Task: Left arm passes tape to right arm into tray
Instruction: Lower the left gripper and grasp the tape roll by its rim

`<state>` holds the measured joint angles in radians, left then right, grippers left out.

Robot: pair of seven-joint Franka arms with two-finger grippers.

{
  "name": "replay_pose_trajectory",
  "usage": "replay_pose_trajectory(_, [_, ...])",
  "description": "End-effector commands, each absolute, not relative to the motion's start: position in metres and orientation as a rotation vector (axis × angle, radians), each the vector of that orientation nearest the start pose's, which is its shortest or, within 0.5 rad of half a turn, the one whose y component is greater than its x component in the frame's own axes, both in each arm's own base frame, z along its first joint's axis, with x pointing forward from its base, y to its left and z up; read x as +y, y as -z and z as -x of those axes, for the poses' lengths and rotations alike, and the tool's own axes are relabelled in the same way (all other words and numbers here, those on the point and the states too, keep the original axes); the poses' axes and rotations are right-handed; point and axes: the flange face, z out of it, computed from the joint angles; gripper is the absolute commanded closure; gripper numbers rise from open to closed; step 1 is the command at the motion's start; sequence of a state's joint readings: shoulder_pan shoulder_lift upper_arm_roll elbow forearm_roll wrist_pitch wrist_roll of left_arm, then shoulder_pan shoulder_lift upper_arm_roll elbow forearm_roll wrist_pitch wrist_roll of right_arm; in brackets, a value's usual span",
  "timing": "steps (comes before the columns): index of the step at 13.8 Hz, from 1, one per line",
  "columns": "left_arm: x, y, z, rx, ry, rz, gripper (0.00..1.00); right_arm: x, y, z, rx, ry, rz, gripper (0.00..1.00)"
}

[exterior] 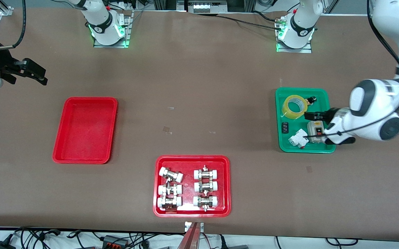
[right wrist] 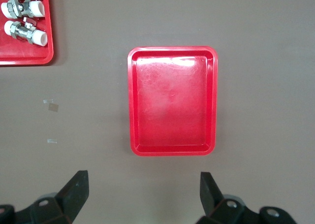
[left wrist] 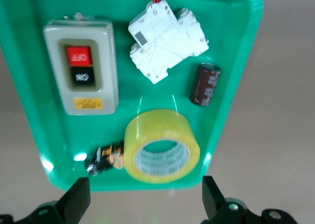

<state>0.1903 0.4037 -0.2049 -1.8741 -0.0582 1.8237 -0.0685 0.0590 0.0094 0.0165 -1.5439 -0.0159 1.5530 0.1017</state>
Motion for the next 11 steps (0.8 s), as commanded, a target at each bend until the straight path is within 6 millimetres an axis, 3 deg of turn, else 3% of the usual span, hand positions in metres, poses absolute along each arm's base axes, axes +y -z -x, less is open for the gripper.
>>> replay_pose_trajectory(1, [-0.011, -0.252, -0.525, -0.115, -0.632, 3.176, 0.00, 0.043, -0.632, -0.553, 0.052, 0.012, 3.170, 0.00])
replay_pose_trajectory(4, [-0.014, -0.219, -0.512, -0.052, -0.733, 3.118, 0.00, 0.044, -0.632, -0.553, 0.049, 0.012, 3.170, 0.00])
replay_pose_trajectory(7, [-0.014, -0.208, -0.510, -0.022, -0.754, 3.099, 0.00, 0.043, -0.631, -0.553, 0.049, 0.010, 3.171, 0.00])
replay_pose_trajectory(8, [-0.012, -0.204, -0.509, 0.006, -0.756, 3.078, 0.03, 0.044, -0.632, -0.553, 0.049, 0.012, 3.170, 0.00])
replay_pose_trajectory(11, [-0.012, -0.201, -0.509, -0.010, -0.762, 3.071, 0.23, 0.043, -0.632, -0.553, 0.052, 0.014, 3.169, 0.00])
